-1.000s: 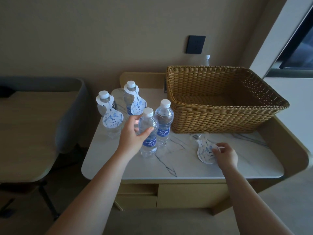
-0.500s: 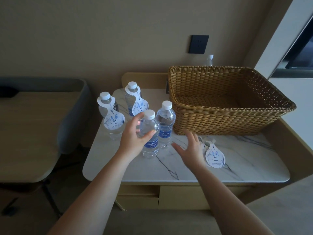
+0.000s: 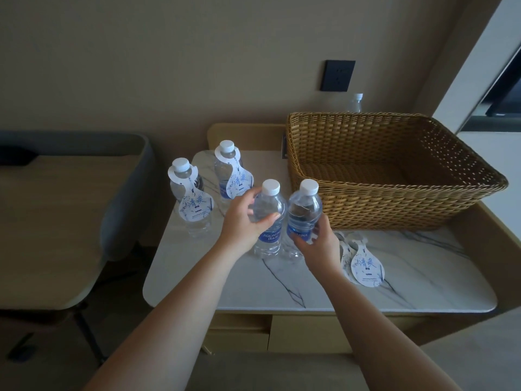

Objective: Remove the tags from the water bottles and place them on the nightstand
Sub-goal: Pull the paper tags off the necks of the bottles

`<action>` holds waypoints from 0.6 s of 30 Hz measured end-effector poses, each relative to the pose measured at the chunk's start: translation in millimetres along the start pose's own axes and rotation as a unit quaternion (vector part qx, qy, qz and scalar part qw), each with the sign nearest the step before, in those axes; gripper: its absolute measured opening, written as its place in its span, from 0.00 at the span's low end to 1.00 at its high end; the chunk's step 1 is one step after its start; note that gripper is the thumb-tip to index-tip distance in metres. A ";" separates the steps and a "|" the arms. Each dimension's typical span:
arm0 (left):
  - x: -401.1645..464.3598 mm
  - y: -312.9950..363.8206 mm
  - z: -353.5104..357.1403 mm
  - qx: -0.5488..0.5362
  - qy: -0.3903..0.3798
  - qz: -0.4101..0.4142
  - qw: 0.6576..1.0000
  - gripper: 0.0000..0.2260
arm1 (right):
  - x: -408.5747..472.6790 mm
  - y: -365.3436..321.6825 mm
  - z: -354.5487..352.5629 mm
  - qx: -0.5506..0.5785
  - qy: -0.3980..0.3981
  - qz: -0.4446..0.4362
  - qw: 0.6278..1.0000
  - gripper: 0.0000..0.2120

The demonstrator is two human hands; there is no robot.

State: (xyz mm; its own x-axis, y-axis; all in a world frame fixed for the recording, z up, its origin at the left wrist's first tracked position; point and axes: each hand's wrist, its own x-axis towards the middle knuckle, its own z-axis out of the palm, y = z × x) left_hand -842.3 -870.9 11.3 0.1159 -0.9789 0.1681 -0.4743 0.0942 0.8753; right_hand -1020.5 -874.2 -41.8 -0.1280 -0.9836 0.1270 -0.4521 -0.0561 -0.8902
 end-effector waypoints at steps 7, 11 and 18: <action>18.1 8.8 19.5 0.008 -0.027 0.010 1.000 0.27 | 4.1 6.3 -15.2 -0.009 0.023 0.017 1.000 0.24; 14.1 7.6 23.0 -0.005 -0.022 0.011 1.000 0.27 | 4.8 4.4 -16.9 -0.019 0.012 0.024 0.999 0.29; -6.9 10.3 30.1 -0.004 0.039 -0.006 0.999 0.27 | -18.0 -6.8 -39.7 -0.011 0.090 0.000 0.996 0.31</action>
State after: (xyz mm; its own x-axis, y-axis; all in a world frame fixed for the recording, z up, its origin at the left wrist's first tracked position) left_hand -874.3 -868.6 5.6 0.1902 -0.9628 0.1921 -0.4652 0.0839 0.8812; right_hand -1050.2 -849.3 -20.7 -0.2832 -0.9370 0.2047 -0.4702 -0.0503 -0.8811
